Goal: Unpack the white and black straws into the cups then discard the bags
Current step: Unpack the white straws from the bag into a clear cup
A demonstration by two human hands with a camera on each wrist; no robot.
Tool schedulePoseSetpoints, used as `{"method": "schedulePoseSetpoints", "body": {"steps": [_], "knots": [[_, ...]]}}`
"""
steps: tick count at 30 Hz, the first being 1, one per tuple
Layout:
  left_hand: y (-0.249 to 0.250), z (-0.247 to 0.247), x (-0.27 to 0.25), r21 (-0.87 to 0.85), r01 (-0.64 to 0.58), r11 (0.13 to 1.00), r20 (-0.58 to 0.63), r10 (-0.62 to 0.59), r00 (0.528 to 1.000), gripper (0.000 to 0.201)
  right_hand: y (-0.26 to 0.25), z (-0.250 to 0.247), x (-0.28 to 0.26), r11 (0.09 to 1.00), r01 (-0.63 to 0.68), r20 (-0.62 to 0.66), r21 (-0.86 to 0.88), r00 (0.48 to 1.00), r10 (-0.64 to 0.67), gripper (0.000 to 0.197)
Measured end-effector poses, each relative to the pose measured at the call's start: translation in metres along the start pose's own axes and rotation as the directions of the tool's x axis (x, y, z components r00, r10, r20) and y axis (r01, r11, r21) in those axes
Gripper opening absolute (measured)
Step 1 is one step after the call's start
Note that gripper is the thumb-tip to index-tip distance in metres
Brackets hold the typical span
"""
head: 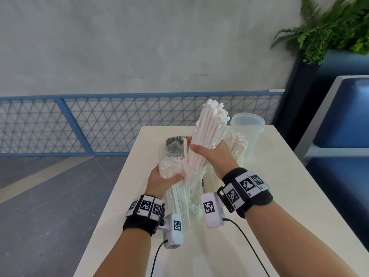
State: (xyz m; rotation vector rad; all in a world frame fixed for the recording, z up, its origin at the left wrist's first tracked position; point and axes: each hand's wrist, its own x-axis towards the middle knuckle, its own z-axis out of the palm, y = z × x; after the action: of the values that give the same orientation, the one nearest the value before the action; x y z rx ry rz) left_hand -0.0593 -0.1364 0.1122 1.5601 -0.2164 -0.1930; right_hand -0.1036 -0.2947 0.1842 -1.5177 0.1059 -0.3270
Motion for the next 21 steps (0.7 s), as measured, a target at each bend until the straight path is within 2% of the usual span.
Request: {"method": "schedulePoseSetpoints", "body": {"steps": [3,9,16,21], "knots": [[-0.006,-0.004,0.005,0.011,0.048,0.999,-0.028,-0.048,0.998,0.041,-0.003,0.001,0.000,0.999,0.013,0.029,0.049,0.999,-0.014,0.027],[-0.013,-0.004,0.010,0.017,0.087,0.996,-0.044,-0.086,0.995,0.042,-0.007,0.002,0.006,0.997,0.010,-0.081,0.072,0.997,-0.004,0.033],[-0.012,-0.001,0.010,0.014,0.082,0.997,-0.042,-0.081,0.996,0.039,-0.012,0.003,0.002,0.994,0.043,-0.158,0.104,0.987,-0.027,0.027],[-0.011,-0.002,0.012,0.047,0.062,0.997,-0.039,-0.060,0.997,0.048,-0.012,0.005,0.001,0.994,0.060,-0.206,0.091,0.978,-0.040,0.025]]}}
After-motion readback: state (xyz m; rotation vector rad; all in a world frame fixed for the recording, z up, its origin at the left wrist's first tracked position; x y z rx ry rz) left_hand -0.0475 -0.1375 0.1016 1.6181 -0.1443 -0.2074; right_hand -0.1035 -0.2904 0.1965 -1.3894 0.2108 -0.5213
